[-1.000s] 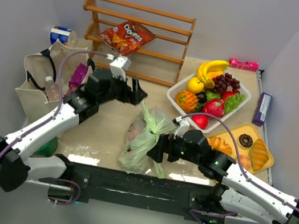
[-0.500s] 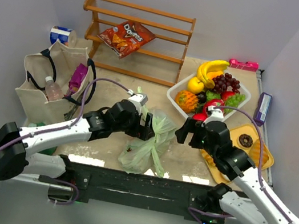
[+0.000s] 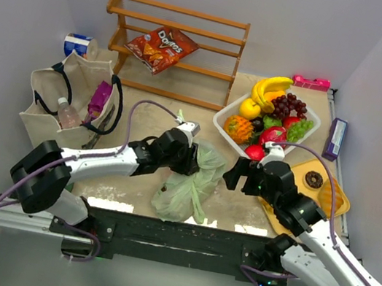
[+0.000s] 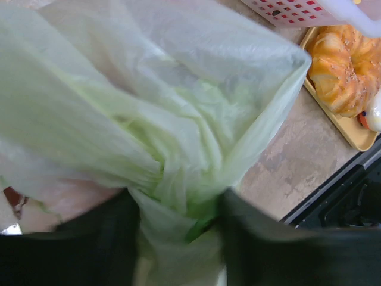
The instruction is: Place the mixed food into the grocery bags and tie them
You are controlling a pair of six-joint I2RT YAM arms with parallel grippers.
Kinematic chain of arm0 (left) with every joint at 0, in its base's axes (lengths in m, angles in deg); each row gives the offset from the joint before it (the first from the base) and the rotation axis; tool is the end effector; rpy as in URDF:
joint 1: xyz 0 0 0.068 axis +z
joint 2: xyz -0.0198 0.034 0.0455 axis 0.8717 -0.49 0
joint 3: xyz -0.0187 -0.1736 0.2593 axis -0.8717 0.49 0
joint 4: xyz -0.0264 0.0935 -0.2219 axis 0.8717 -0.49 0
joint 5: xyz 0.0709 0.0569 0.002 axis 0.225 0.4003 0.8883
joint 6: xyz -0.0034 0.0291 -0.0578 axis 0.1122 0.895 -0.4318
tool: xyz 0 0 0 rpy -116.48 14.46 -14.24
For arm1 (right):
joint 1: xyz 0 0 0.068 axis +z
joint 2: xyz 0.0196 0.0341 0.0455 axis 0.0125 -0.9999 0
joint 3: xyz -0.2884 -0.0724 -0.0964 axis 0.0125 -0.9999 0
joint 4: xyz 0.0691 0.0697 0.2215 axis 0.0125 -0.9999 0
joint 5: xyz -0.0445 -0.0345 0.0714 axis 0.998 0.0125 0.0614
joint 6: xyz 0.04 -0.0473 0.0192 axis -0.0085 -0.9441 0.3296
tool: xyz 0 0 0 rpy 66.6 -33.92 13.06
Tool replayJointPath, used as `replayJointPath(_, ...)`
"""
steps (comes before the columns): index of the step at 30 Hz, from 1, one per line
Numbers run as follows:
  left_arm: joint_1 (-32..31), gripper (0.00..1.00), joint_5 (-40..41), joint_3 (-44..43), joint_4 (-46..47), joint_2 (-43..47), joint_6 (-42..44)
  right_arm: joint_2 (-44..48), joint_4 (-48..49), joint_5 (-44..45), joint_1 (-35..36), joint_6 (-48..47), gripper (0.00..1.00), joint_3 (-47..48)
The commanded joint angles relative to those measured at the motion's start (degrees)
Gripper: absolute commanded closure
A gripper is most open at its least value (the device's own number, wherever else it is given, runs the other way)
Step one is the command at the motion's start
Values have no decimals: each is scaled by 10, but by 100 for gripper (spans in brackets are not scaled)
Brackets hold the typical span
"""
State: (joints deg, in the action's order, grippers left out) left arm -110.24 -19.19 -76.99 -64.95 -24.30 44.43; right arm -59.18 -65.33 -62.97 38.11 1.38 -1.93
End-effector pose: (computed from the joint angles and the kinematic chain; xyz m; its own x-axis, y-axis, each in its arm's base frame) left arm 0.1914 -0.2237 0.2565 -0.7990 -0.0425 -0.5998 0.3198 0.8147 -0.4837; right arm 0.0986 0.0705 0.2907 -0.6486 0.1871 -0.7378 -0.2065 0.8897 0.4072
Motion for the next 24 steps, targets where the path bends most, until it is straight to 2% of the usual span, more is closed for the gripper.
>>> replayJointPath(1, -3, 90, 41, -19, 63, 18, 34, 13, 10, -2, -2, 0, 2, -5)
replayJointPath(2, -2, 99, 51, -22, 66, 36, 43, 13, 11, -2, -2, 0, 2, -7)
replayJointPath(3, -2, 100, 61, -36, 68, 45, 57, 13, 11, -1, -2, -1, 2, -8)
replayJointPath(6, 0, 100, 101, -93, 46, 75, 139, 14, 14, 4, -2, -1, 1, -13)
replayJointPath(8, 4, 100, 153, -130, -16, 95, 204, 15, 14, 10, -2, 0, 1, -15)
replayJointPath(11, 49, 100, 168, -180, -42, 140, 270, 13, 16, 17, -2, 3, 2, -18)
replayJointPath(15, 178, 100, 118, -244, -58, 188, 325, 9, 23, 17, -2, 8, 2, -24)
replayJointPath(17, 221, 100, 94, -290, -103, 178, 361, 8, 26, 17, -2, 10, 2, -25)
replayJointPath(19, 295, 100, 54, -356, -134, 166, 382, 2, 30, 17, -2, 11, 2, -25)
replayJointPath(22, 427, 100, -37, -383, -103, 172, 373, -4, 35, 10, -2, 14, 2, -27)
replayJointPath(24, 489, 100, -50, -413, -103, 171, 370, -5, 37, 3, -2, 16, 2, -30)
